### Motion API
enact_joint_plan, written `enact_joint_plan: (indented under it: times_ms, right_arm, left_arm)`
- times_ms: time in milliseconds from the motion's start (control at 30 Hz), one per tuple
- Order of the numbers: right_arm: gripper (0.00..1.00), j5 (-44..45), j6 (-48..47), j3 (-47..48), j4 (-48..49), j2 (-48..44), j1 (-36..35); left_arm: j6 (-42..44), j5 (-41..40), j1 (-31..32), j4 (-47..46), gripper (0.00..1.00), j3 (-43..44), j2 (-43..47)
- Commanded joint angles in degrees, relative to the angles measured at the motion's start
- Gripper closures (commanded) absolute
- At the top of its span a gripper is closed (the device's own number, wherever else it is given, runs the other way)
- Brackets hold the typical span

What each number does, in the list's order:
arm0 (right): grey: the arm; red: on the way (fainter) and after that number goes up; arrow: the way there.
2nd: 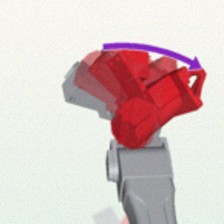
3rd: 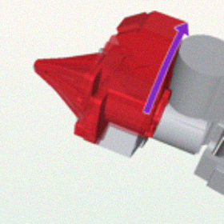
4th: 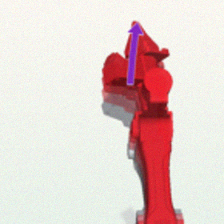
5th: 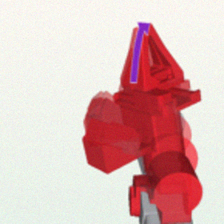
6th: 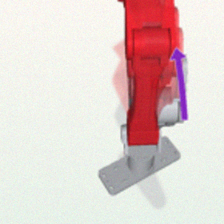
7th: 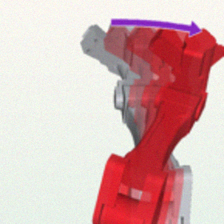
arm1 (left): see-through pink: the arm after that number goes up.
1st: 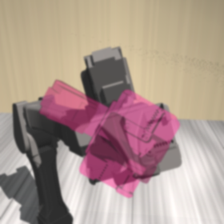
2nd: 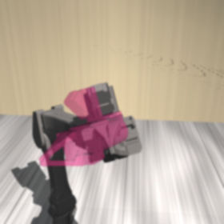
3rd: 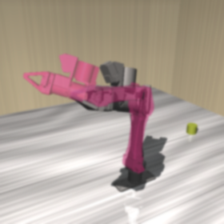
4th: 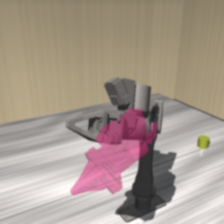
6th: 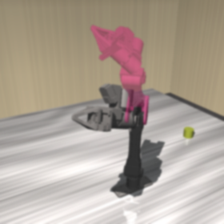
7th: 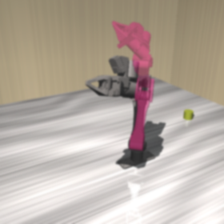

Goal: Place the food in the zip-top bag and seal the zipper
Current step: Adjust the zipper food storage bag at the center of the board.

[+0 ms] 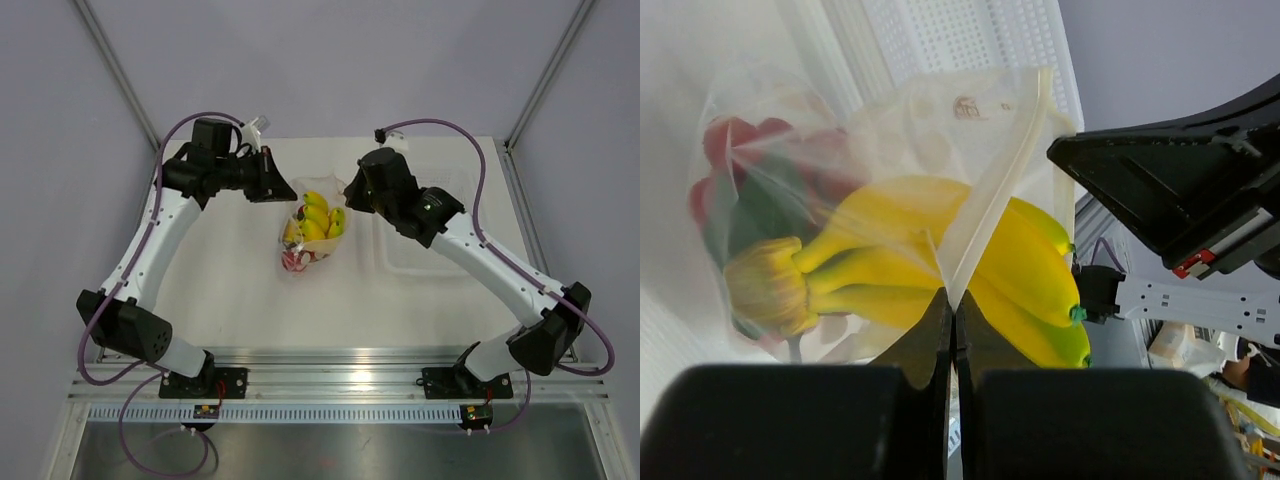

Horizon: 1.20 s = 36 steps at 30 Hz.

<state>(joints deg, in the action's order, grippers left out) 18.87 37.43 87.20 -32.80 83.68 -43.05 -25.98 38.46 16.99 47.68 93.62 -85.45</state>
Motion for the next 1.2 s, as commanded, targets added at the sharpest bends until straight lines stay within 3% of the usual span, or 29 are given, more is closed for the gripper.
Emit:
enact_joint_plan:
  times_ms: [0, 67, 200, 267, 333, 533, 733, 967, 1167]
  right_arm:
    - [1.00, -1.90, 0.10, -1.33, 2.74, 5.43, 0.16]
    - [1.00, -2.70, 1.41, -1.33, 1.78, 7.37, -0.02]
    - [0.68, -0.69, 1.86, -3.17, 1.68, 4.13, -0.11]
    - [0.61, 0.63, 0.46, -3.35, 1.25, 1.06, -0.89]
    - [0.48, 2.47, -0.77, -2.22, -0.50, -1.22, -2.38]
    - [0.29, 11.52, -3.77, -0.27, -6.83, -4.92, -11.26]
    - [0.21, 16.28, -3.33, -0.28, -12.89, -4.50, -19.34]
    - [0.29, 21.38, -4.47, 3.32, -13.61, 5.17, -24.36]
    - [0.29, 21.03, -7.63, 4.65, -9.40, 6.59, -24.28]
  left_arm:
    - [-0.39, 2.41, 0.76, -4.52, 1.00, -6.42, -4.45]
    - [-0.13, 1.97, 1.29, -5.14, 1.00, -7.83, -5.08]
    - [0.92, 1.01, 1.29, -5.06, 1.00, -8.20, -3.93]
    - [1.19, 0.92, 1.29, -4.70, 1.00, -7.67, -4.20]
    - [1.02, 1.35, 1.29, -4.88, 1.00, -7.14, -4.64]
    - [-0.39, 2.67, 1.29, -6.02, 1.00, -6.88, -3.76]
    - [-0.48, 2.41, 1.29, -5.05, 1.00, -5.30, -2.71]
    - [-0.65, 2.85, 1.29, -5.49, 1.00, -6.08, -2.44]
    - [0.31, 2.50, 1.29, -4.35, 1.00, -5.74, -2.27]
